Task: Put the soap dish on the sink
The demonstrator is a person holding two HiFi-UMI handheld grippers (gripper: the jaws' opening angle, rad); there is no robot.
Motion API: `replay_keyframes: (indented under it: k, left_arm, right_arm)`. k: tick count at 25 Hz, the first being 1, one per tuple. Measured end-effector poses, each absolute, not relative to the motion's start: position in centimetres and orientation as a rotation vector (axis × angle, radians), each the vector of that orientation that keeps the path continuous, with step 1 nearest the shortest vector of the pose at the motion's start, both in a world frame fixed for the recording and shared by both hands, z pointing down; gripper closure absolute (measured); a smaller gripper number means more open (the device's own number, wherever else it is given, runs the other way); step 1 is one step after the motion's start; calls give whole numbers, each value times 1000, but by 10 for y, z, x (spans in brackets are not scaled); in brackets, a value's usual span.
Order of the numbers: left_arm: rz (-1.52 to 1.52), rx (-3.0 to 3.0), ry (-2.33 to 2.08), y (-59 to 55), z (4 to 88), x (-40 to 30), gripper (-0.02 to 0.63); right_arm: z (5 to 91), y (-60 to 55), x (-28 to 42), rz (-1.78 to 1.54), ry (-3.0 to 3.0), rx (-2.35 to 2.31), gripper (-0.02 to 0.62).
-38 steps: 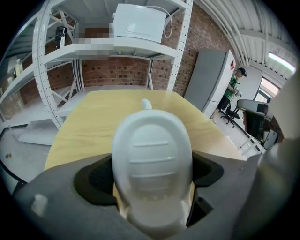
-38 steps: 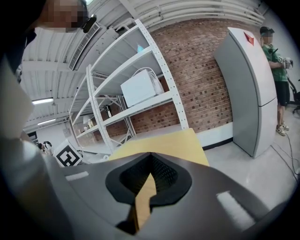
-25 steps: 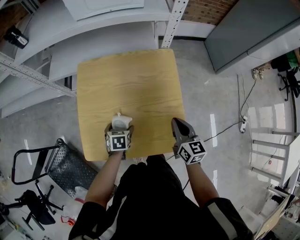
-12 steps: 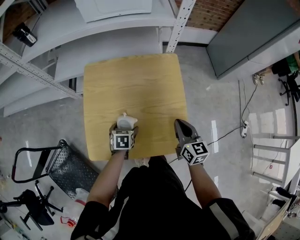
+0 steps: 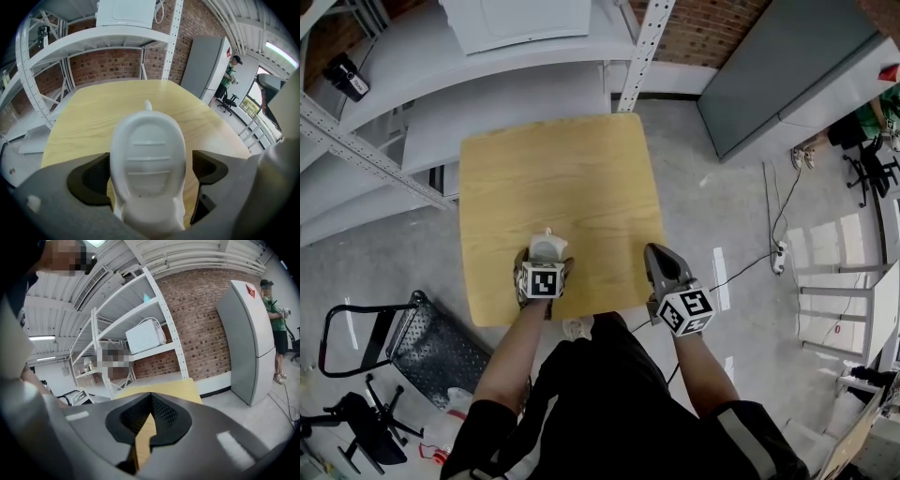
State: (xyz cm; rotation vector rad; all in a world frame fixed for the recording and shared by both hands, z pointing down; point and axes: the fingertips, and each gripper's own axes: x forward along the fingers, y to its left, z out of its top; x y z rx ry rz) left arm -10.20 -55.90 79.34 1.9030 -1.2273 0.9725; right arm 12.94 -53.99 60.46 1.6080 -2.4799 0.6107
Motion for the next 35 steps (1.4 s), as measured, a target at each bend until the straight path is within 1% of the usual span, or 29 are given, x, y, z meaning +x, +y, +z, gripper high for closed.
replay_keyframes:
  k: [5, 8, 16, 19, 20, 23, 24, 25, 26, 27, 32, 35]
  left_arm:
    - [933, 1939, -1277, -563, 773, -105, 46]
    - [871, 1991, -1325, -568, 743, -111, 49]
    - [409, 2113, -1405, -563, 656, -133, 67]
    - [311, 2210, -1408, -550, 628, -133, 119]
    - [291, 2239, -1403, -544, 620, -132, 162]
    - [268, 2266, -1413, -530, 604, -134, 240]
    - [256, 2257, -1438, -527, 600, -139, 282]
    - [239, 2246, -1476, -523, 595, -146, 389]
    - [220, 2237, -1516, -520, 590, -153, 568]
    - [201, 2237, -1544, -517, 585, -158, 604]
    - [112, 2296, -1693, -496, 544, -167, 604]
    - [42, 2362, -1750, -481, 516, -157, 604]
  right_arm:
    - [600, -536, 129, 595, -2486, 1617, 591]
    - [593, -536, 124, 571, -2504, 1623, 589]
    - [575, -521, 103, 516, -2559, 1629, 591]
    - [569, -510, 95, 501, -2583, 1610, 590]
    - [567, -507, 93, 497, -2592, 1603, 589]
    - [561, -504, 88, 488, -2626, 1579, 589]
    - [559, -505, 86, 484, -2640, 1570, 591]
    - [556, -505, 84, 479, -2655, 1560, 589]
    - [554, -506, 82, 472, -2671, 1548, 590]
    - [551, -507, 80, 466, -2687, 1538, 590]
    - [530, -508, 88, 455, -2755, 1526, 590]
    - [514, -499, 106, 417, -2792, 1503, 591]
